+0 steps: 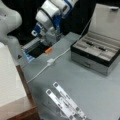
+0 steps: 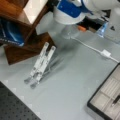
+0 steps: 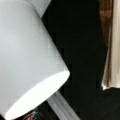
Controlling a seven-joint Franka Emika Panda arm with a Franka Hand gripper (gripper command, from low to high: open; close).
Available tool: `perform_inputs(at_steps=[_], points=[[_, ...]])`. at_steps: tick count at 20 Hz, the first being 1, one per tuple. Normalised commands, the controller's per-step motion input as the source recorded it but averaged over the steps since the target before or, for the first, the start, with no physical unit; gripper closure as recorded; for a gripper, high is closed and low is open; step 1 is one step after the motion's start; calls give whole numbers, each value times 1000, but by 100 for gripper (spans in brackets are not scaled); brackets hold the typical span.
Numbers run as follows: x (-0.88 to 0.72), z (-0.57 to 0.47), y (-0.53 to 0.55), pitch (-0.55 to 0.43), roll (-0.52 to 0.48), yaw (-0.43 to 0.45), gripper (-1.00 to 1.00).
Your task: Open the box. Pick up the pen. Place the pen in the box. Pick up the book. Place the book on the shelf.
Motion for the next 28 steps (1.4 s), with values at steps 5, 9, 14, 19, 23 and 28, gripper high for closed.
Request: perform_inputs(at_steps=[5, 9, 14, 19, 23, 28], points=[[446, -190, 410, -190, 499, -418, -100], [301, -181, 216, -209, 556, -298, -100], [137, -218, 41, -254, 573, -180, -100], [-45, -215, -60, -346, 555, -96, -100], [-186, -115, -76, -324, 579, -40, -100], [-258, -83, -64, -274, 456, 3, -100]])
